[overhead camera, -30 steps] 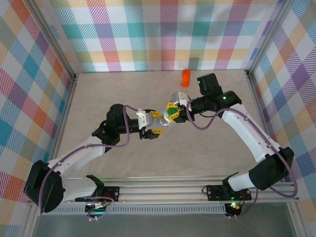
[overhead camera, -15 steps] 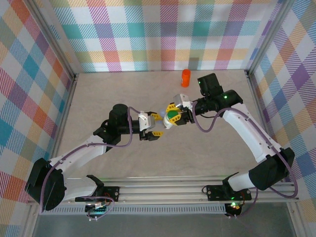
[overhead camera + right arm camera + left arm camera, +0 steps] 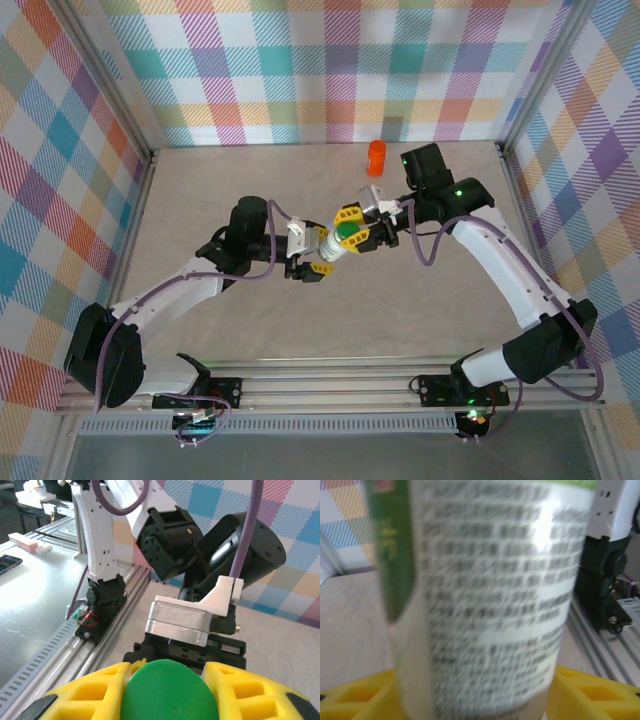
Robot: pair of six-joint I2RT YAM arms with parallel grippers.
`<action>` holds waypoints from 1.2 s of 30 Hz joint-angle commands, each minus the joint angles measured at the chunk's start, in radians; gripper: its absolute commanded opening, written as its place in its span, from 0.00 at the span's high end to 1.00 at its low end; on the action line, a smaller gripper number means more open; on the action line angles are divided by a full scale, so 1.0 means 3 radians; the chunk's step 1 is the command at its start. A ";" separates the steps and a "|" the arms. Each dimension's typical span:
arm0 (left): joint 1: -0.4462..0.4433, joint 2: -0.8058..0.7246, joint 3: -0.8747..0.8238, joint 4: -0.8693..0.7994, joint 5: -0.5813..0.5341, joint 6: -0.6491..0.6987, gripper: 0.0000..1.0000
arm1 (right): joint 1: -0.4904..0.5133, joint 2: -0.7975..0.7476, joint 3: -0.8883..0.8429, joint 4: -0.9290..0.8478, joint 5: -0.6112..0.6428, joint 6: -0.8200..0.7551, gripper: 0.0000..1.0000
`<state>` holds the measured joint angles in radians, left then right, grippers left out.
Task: Sort the pills into containers
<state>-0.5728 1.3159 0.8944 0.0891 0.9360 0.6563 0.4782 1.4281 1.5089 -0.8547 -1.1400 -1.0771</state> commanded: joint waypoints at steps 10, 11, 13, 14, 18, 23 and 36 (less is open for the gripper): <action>-0.0084 -0.0061 0.0266 -0.0382 0.0539 0.0268 0.36 | 0.0037 0.0089 0.0007 0.0237 -0.0439 0.0059 0.85; -0.0089 -0.0058 0.0290 -0.0408 0.0562 0.0283 0.36 | 0.0042 0.0102 0.0017 0.0217 -0.0434 0.0053 0.85; -0.0108 -0.0052 0.0315 -0.0417 0.0584 0.0281 0.37 | 0.0054 0.0126 0.0025 0.0191 -0.0418 0.0032 0.85; -0.0118 -0.0047 0.0321 -0.0410 0.0592 0.0279 0.37 | 0.0059 0.0133 0.0020 0.0190 -0.0404 0.0037 0.85; -0.0136 -0.0026 0.0356 -0.0488 0.0606 0.0338 0.41 | 0.0062 0.0138 0.0012 0.0185 -0.0395 0.0036 0.85; -0.0141 -0.0009 0.0447 -0.0864 0.0633 0.0616 0.59 | 0.0061 0.0128 0.0042 0.0094 -0.0261 -0.0001 0.84; -0.0141 0.0004 0.0478 -0.1364 0.0602 0.0979 0.79 | -0.0009 0.0124 0.0334 -0.0051 0.0382 0.0212 0.50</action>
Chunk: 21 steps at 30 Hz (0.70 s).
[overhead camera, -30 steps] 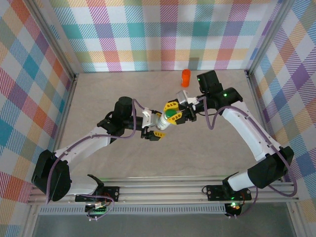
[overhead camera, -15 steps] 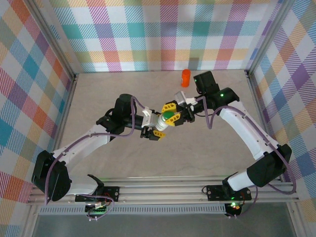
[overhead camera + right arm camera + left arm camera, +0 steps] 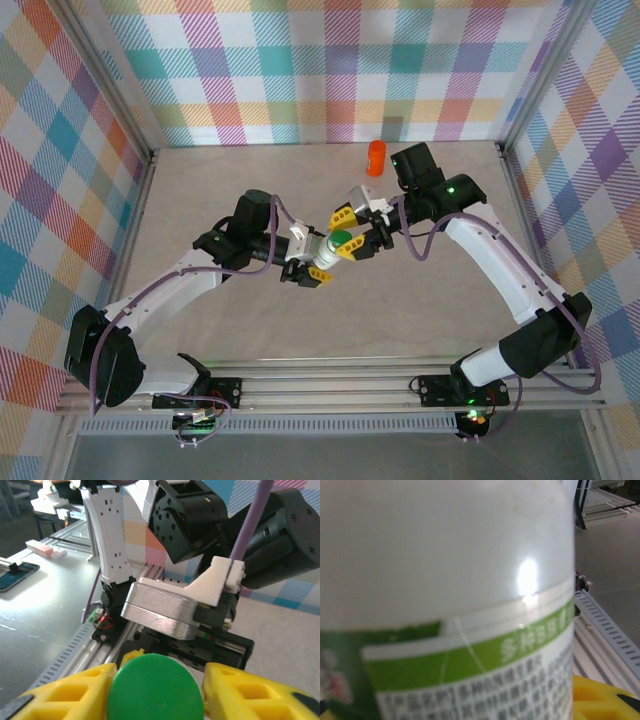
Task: Sort the pills into containers
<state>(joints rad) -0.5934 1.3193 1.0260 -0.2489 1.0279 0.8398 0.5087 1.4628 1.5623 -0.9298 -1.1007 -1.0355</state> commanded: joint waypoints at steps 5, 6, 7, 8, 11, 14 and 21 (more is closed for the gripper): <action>-0.0072 0.0015 0.0030 -0.0262 0.0288 0.0387 0.80 | -0.0141 -0.0061 0.0157 0.0370 0.0500 0.0291 0.45; -0.0072 0.0019 0.0032 -0.0261 0.0294 0.0390 0.80 | -0.0141 -0.0072 0.0143 0.0437 0.0562 0.0359 0.45; -0.0072 0.0027 0.0037 -0.0266 0.0299 0.0386 0.80 | -0.0141 -0.0084 0.0136 0.0500 0.0626 0.0434 0.44; -0.0072 0.0033 0.0043 -0.0269 0.0301 0.0390 0.80 | -0.0146 -0.0090 0.0127 0.0555 0.0670 0.0482 0.44; -0.0078 0.0054 0.0066 -0.0322 0.0309 0.0422 0.80 | -0.0146 -0.0090 0.0135 0.0640 0.0777 0.0610 0.42; -0.0082 0.0053 0.0073 -0.0362 0.0279 0.0445 0.80 | -0.0151 -0.0062 0.0170 0.0661 0.0871 0.0717 0.42; -0.0103 0.0039 0.0060 -0.0238 0.0185 0.0342 0.79 | -0.0143 0.0078 0.0214 0.0718 0.1010 0.0989 0.42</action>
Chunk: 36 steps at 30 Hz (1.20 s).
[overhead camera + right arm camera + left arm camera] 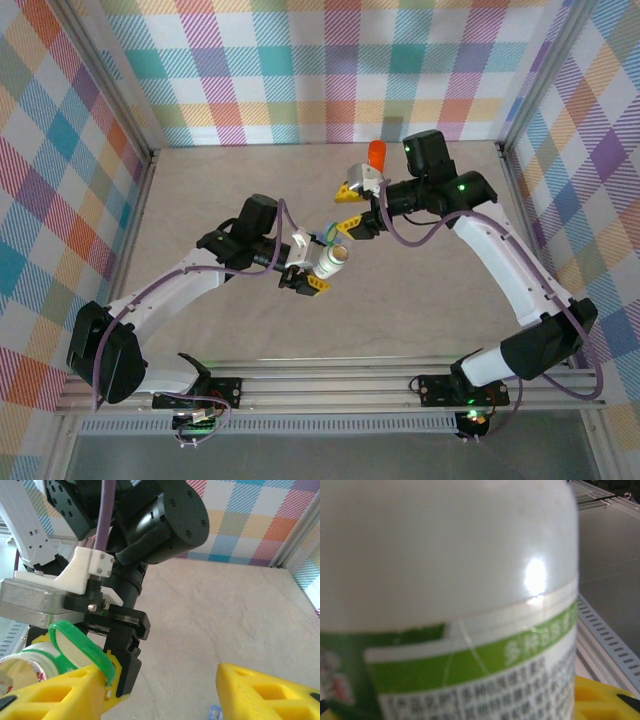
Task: Sort the pills into containers
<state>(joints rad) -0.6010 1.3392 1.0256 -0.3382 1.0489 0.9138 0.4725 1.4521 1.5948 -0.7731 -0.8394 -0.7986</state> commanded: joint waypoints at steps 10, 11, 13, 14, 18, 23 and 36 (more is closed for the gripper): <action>-0.0185 -0.0101 -0.0318 0.1323 -0.1025 -0.0794 0.79 | 0.0230 0.0446 0.0205 -0.0080 0.0318 0.0301 0.43; -0.0185 -0.0120 -0.0381 0.1475 -0.1170 -0.0878 0.78 | 0.0226 0.0425 0.0182 -0.0015 0.0367 0.0381 0.42; -0.0185 -0.0171 -0.0508 0.1734 -0.1409 -0.1001 0.79 | 0.0230 0.0373 0.0153 0.0095 0.0562 0.0531 0.42; -0.0185 -0.0200 -0.0575 0.1849 -0.1502 -0.1044 0.79 | 0.0230 0.0343 0.0150 0.0147 0.0711 0.0635 0.41; -0.0185 -0.0250 -0.0755 0.2228 -0.1831 -0.1207 0.79 | 0.0226 0.0221 0.0138 0.0249 0.1155 0.0874 0.38; -0.0185 -0.0192 -0.0847 0.2454 -0.2269 -0.1354 0.79 | 0.0225 -0.0037 -0.0079 0.0472 0.1399 0.1163 0.35; -0.0154 -0.0188 -0.0997 0.2570 -0.2861 -0.1673 0.85 | 0.0164 -0.0473 -0.0593 0.0948 0.2109 0.1743 0.24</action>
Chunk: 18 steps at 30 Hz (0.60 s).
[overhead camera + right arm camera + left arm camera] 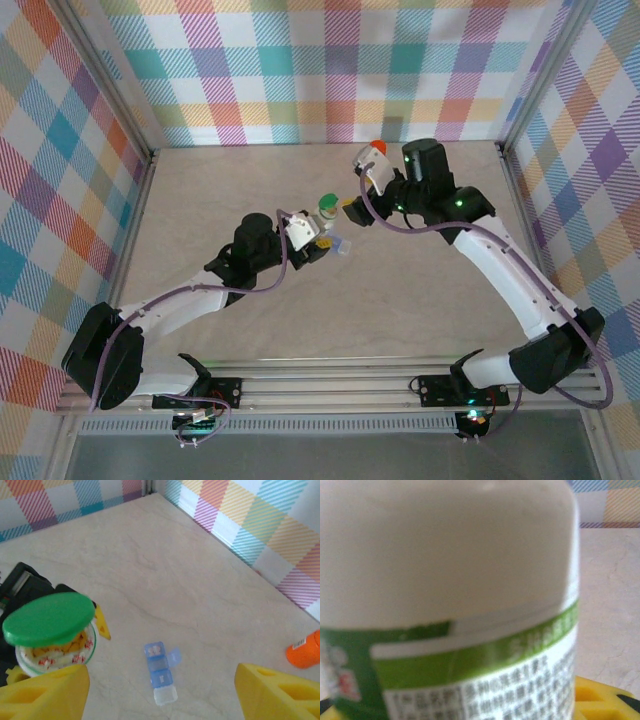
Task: Sort the pills into containers
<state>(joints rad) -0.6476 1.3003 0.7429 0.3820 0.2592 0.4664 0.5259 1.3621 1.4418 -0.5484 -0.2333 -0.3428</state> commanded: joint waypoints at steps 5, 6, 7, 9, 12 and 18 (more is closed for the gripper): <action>0.0001 -0.0003 -0.0106 0.0073 -0.0703 -0.0488 0.85 | -0.0019 -0.0346 -0.0389 0.0317 -0.0085 0.0393 0.22; 0.0001 0.0024 -0.0091 0.0000 -0.0775 -0.0537 0.85 | -0.0018 -0.0378 -0.0470 0.0359 -0.0091 0.0443 0.22; 0.0001 0.0056 -0.0076 -0.0069 -0.0846 -0.0611 0.85 | -0.0017 -0.0416 -0.0577 0.0436 -0.0071 0.0501 0.22; 0.0000 0.0135 -0.0071 -0.0172 -0.0941 -0.0729 0.85 | -0.0019 -0.0473 -0.0781 0.0590 0.0039 0.0635 0.22; -0.0014 0.0225 -0.0133 -0.0240 -0.1109 -0.0843 0.87 | -0.0019 -0.0493 -0.1067 0.0812 0.0200 0.0917 0.23; -0.0035 0.0322 -0.0239 -0.0345 -0.1195 -0.0750 1.00 | -0.0019 -0.0698 -0.1757 0.1374 0.0243 0.1238 0.23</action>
<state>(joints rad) -0.6476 1.3876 0.6804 0.2935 -0.0708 0.2497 0.5232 1.2034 0.9718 -0.2657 -0.1745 -0.0563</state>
